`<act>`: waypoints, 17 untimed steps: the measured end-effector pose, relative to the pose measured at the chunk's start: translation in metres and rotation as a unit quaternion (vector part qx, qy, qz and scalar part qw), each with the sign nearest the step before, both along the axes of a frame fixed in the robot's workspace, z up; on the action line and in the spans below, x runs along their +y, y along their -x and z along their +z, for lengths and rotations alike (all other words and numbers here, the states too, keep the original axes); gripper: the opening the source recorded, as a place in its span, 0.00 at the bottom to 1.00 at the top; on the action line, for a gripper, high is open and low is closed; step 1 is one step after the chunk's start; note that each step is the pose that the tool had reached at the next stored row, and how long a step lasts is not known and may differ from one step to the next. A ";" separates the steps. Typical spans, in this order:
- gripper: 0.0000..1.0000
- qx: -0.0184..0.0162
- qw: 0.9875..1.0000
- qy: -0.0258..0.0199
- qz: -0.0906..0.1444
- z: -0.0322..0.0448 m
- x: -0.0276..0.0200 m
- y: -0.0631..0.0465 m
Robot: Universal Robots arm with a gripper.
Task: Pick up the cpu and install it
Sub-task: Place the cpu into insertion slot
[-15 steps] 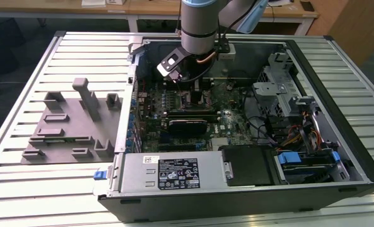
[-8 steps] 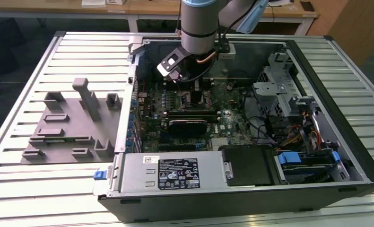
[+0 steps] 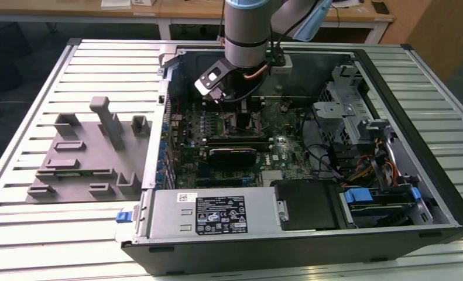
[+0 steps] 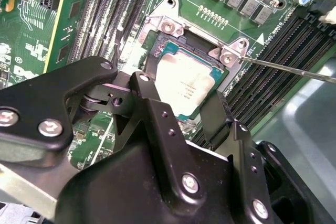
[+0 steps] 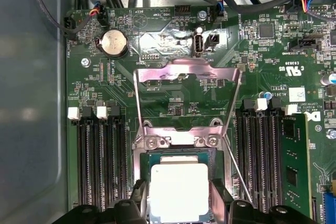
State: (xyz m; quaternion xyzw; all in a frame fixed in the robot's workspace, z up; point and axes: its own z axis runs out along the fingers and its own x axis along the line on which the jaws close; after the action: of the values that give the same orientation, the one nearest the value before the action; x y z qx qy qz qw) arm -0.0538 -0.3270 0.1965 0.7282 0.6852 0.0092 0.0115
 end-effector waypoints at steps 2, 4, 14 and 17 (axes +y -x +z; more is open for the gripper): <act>0.60 0.000 1.000 0.000 0.000 0.0000 -0.0004 0.000; 0.60 0.000 1.000 0.000 0.000 -0.0004 -0.0005 0.000; 0.60 0.000 1.000 0.000 0.000 -0.0023 -0.0005 0.000; 0.53 0.000 1.000 0.000 0.000 -0.0023 -0.0005 0.000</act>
State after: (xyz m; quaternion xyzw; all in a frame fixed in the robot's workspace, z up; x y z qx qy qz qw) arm -0.0538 -0.3276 0.1942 0.7282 0.6852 0.0089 0.0117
